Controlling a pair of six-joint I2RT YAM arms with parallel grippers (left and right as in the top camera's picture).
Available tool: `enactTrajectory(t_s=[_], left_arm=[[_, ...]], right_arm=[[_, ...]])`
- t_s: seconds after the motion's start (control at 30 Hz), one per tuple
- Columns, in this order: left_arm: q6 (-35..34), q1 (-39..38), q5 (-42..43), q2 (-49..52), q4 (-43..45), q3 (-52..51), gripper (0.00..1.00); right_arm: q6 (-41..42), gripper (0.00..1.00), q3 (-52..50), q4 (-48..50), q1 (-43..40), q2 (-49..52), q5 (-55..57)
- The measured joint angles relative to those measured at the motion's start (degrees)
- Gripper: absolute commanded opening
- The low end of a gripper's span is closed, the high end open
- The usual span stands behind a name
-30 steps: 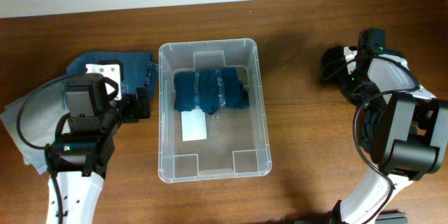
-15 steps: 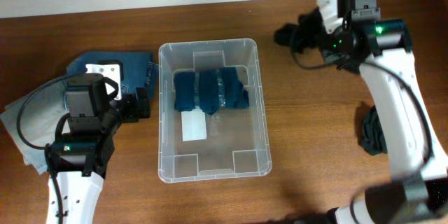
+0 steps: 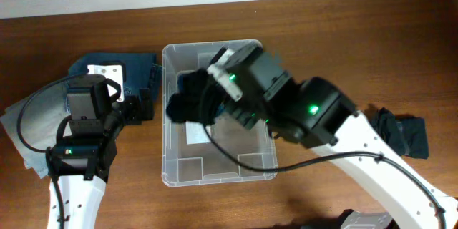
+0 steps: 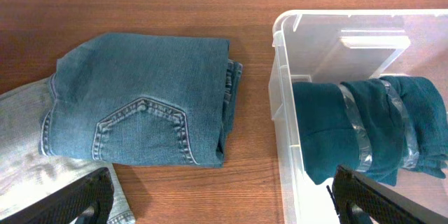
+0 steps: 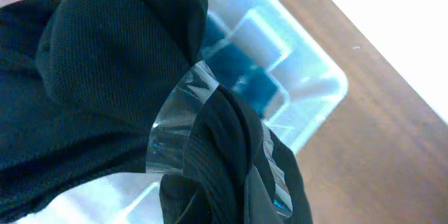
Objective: Pack container
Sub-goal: 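Place the black clothes into the lower half of the box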
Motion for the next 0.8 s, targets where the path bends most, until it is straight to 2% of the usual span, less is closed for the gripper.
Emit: enactTrajectory(t_s=[0.13,0.37,0.4,0.57,0.63,0.73,0.8], left_arm=[[0.02,0.00,0.00,0.00,0.07,0.00,0.99],[0.02,0.00,0.00,0.00,0.09,0.00,0.99],[0.02,0.00,0.00,0.00,0.09,0.00,0.99],[0.02,0.00,0.00,0.00,0.39,0.00,1.00],[0.00,0.02,0.00,0.00,1.40,0.00,0.99],[0.00,2.10,0.15,0.00,1.53,0.24,0.99],[-1.20,7.78,0.15,0.07,0.52,2.32,0.99]], right_arm=[[4.72,0.04,0.00,-1.79,1.86,2.99,-0.13],[6.49,0.04,0.00,-4.00,1.88,7.76,-0.13],[6.71,0.08,-0.02,-4.13,1.88,8.31,-0.13],[8.46,0.88,-0.35,-8.28,1.92,10.86,-7.98],[8.31,1.00,-0.42,-9.14,1.97,11.30,-10.32],[8.57,0.99,-0.44,-9.09,2.01,11.30,-10.29],[9.07,0.98,-0.44,-8.55,2.03,11.28,-7.41]])
